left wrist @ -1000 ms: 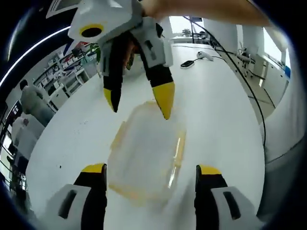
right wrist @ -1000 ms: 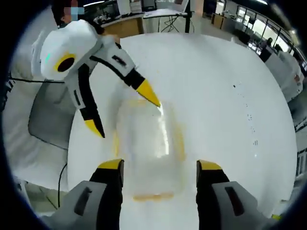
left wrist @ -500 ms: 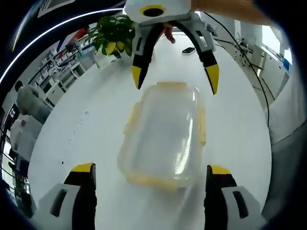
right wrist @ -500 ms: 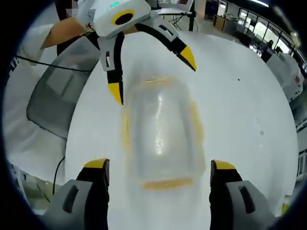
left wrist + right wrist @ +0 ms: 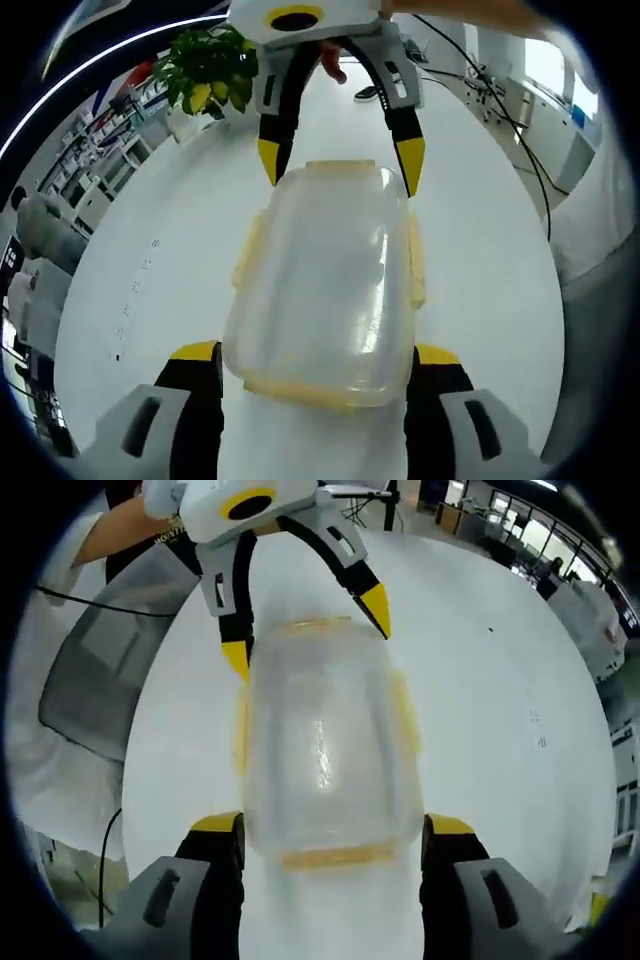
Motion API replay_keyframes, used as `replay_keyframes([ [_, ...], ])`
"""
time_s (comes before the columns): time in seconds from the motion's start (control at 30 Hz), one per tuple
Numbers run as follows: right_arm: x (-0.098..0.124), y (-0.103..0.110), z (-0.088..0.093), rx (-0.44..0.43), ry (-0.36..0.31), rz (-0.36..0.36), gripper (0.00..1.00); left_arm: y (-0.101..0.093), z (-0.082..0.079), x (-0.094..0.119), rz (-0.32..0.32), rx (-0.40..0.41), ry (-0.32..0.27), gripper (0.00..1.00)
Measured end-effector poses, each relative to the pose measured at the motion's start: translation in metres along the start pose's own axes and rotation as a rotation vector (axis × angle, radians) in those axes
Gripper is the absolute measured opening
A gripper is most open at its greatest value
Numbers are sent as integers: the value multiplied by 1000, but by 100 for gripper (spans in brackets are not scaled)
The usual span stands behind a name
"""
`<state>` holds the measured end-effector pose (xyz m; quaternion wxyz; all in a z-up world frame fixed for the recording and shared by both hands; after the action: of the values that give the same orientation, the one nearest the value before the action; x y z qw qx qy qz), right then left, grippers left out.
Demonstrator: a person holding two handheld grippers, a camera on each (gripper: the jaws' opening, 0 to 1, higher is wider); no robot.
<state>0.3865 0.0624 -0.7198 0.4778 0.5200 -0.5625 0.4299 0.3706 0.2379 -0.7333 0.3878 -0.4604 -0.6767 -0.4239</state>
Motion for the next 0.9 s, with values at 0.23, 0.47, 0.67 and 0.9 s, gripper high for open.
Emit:
replay_keyframes([
  [0.23,0,4,-5,-9,-15,20,69,4,3,2,-13,-33,32,70],
  [0.47,-3,10,-21,-25,-33,36,68,8,14,12,-27,-69,79,66],
  [0.67,-5,17,-44,-28,-34,36,68,10,32,20,-21,-76,105,66],
  [0.9,-8,18,-77,-15,-44,43,68,16,59,30,-30,-62,103,66],
])
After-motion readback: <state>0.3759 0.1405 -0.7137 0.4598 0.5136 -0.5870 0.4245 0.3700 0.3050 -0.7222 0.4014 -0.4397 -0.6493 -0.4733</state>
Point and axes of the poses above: the point that each gripper's makers call its tool centre point, and the gripper's own axes: x roughly backward along the fingers, y roughly to its left, z roughly out of its underside, the point moved 8 cm from there along x, roughly backward along the fingers, and after that the axes turned 13 degrees about y, right-handed, at the moved point
